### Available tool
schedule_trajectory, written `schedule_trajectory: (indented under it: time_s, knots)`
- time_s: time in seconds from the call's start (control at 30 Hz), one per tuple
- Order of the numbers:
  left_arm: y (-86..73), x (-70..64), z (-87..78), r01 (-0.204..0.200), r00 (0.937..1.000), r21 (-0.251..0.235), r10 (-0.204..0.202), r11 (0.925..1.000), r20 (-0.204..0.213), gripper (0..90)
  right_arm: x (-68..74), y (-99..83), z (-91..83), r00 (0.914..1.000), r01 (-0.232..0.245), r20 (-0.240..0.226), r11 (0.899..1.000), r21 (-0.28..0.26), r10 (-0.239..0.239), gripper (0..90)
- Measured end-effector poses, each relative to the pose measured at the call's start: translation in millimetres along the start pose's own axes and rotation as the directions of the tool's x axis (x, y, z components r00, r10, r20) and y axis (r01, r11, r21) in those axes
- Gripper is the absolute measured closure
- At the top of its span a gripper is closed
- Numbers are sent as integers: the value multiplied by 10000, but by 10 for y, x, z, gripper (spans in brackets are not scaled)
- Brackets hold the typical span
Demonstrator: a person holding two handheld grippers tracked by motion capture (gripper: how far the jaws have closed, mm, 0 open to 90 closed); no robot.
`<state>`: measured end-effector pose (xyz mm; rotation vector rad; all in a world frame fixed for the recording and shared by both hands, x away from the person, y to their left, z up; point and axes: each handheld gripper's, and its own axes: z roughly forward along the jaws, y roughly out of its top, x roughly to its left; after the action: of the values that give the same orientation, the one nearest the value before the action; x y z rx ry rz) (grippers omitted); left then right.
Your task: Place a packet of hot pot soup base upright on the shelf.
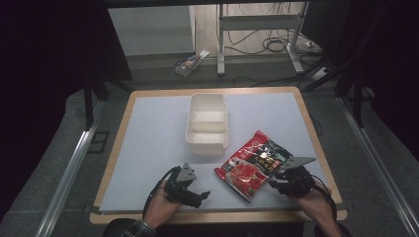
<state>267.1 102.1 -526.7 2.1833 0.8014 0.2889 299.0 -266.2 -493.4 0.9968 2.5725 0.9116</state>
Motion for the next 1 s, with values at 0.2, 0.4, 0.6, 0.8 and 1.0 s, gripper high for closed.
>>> schedule_trajectory:
  time_s: [0.2, 0.4, 0.6, 0.8, 1.0]
  knots:
    - [98, -50, 33, 50, 9972, -459, -16, 9989, 748, 58, -63, -22, -31, 9995, 37, 327, 9995, -323, -26, 448]
    - [220, -109, 99, -97, 9946, -750, 174, 9971, 1021, 196, -160, -54, -54, 9987, -233, 442, 9975, -674, 263, 331]
    - [356, -175, 205, -334, 9924, -846, 431, 9959, 1156, 425, -249, -87, -63, 9972, -447, 558, 9953, -859, 496, 252]
    - [499, -220, 384, -612, 9863, -941, 747, 9937, 1471, 707, -299, -113, -50, 9967, -607, 481, 9933, -988, 657, 198]
    - [568, -268, 554, -527, 9854, -1031, 685, 9933, 1559, 897, -336, -131, -40, 9965, -717, 361, 9922, -1017, 757, 180]
